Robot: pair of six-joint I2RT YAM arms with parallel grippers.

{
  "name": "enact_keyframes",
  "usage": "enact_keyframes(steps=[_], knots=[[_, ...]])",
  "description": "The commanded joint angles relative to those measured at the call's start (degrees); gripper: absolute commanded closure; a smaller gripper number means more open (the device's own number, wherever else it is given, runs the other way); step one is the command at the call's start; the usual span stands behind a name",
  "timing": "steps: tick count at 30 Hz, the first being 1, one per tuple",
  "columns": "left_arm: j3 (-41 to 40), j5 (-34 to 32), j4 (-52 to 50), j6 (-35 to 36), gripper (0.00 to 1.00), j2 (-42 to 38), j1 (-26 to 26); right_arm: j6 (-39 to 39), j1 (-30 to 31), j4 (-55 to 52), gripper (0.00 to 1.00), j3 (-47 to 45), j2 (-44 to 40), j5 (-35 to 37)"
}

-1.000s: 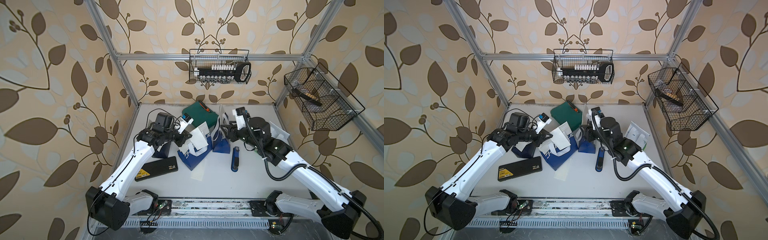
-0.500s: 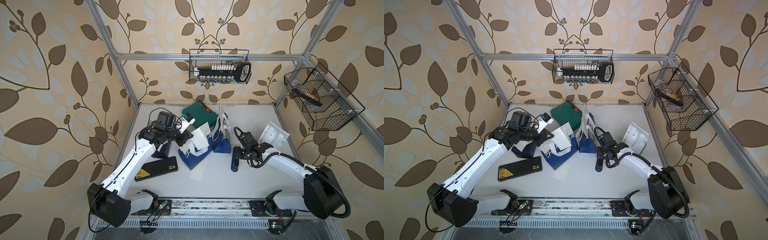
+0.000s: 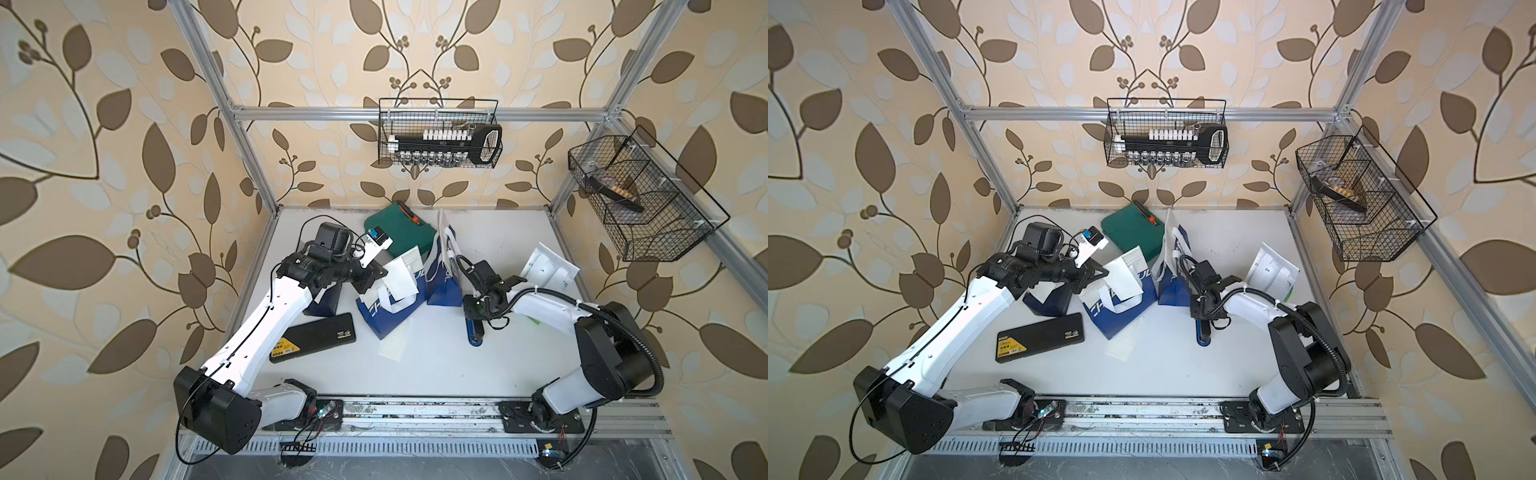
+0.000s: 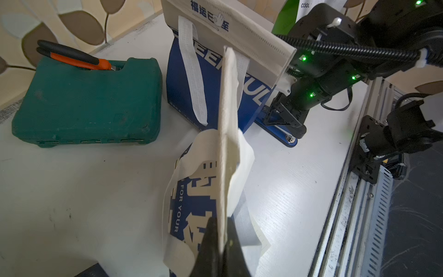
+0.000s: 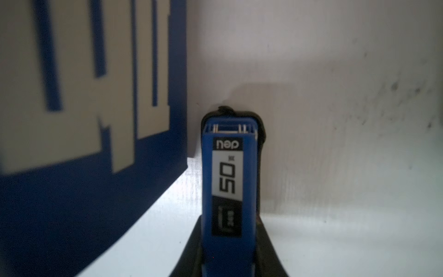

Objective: Staple the receipts to the bags
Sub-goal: Pick up the stapler from the center of the board, then place the stapler in the takeout bag.

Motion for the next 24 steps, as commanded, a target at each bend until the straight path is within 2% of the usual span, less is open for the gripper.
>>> enact_keyframes(steps=[1,2,7,10,13,16,20,24], knots=[[1.4,1.7,-0.5,1.4,1.00,-0.5,-0.5,-0.9,-1.7,-3.6,0.97,0.7,-3.7,-0.5],[1.5,1.6,-0.4,1.4,1.00,-0.5,-0.5,-1.3,-2.5,-3.6,0.99,0.8,-6.6,-0.4],[1.5,1.9,-0.4,1.5,1.00,-0.1,-0.5,-4.3,-4.1,-2.5,1.00,7.9,-24.1,3.9],[1.3,3.1,0.2,1.3,1.00,0.1,-0.5,-5.9,-4.0,4.2,1.00,14.3,-29.2,1.2],[1.0,4.0,1.2,0.4,1.00,0.2,-0.5,-2.0,-2.6,13.1,1.00,20.4,-26.8,-4.5],[1.0,5.1,2.1,-0.8,1.00,0.2,-0.5,5.0,2.1,26.3,1.00,23.8,-21.4,-8.1],[0.8,5.9,4.1,-2.9,1.00,0.4,-0.5,8.5,9.2,37.5,1.00,28.1,-12.9,-8.0],[0.7,6.0,5.7,-4.7,1.00,0.4,-0.5,12.2,12.5,42.0,1.00,31.2,-7.1,-6.1]])
